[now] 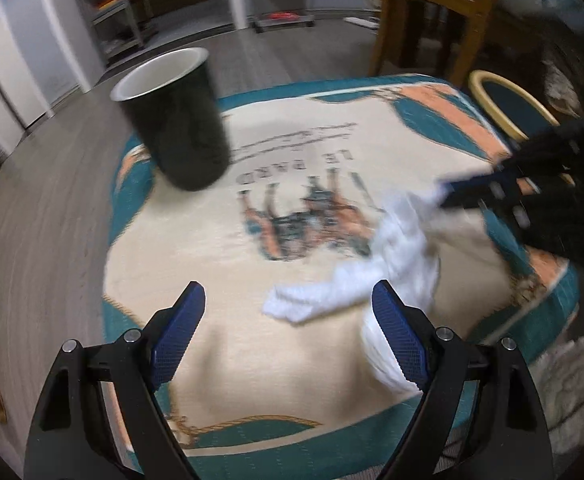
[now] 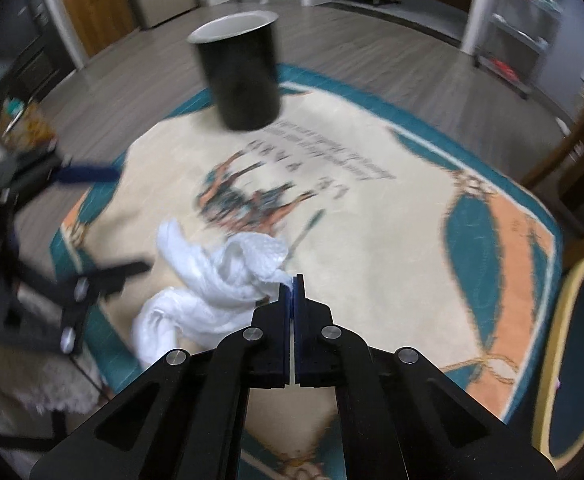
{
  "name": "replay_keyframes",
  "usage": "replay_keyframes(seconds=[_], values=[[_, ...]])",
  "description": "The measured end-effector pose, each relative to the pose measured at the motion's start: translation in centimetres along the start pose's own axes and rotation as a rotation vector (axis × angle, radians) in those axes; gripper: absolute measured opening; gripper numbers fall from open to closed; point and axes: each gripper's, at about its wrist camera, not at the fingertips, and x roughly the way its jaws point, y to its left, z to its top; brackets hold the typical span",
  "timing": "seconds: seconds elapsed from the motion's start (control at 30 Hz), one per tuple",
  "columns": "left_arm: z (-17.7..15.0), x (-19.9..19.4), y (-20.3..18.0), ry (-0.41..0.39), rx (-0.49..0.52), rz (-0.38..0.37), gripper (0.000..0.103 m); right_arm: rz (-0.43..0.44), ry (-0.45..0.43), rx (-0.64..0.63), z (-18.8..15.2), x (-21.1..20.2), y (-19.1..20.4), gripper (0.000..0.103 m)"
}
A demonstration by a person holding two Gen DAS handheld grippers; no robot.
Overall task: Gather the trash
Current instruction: 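Grasp the white tissue with the right tool while the left tool grasps its other end, then carry the white tissue with both tools over the wastebasket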
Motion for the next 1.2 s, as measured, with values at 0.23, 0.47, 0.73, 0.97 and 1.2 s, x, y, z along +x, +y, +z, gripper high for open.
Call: replay_keyframes(seconds=[0.23, 0.47, 0.73, 0.97, 1.2], values=[[-0.4, 1.6, -4.3, 0.04, 0.142, -0.099, 0.075, -0.062, -0.042, 0.077, 0.5, -1.1, -2.9, 0.002], [0.0, 4.3, -5.0, 0.104, 0.12, -0.082, 0.012, -0.08, -0.057, 0.07, 0.3, -1.9, -3.2, 0.002], [2.3, 1.5, -4.2, -0.02, 0.074, -0.058, 0.007, -0.089, -0.167, 0.19, 0.4, -6.0, -7.0, 0.002], [4.5, -0.7, -5.0, -0.094, 0.096, -0.067, 0.007, -0.135, -0.281, 0.304, -0.6, -10.4, -11.2, 0.002], [10.4, -5.0, -7.2, -0.204, 0.185, -0.074, 0.007, -0.188, -0.374, 0.409, -2.7, -14.5, -15.0, 0.002]])
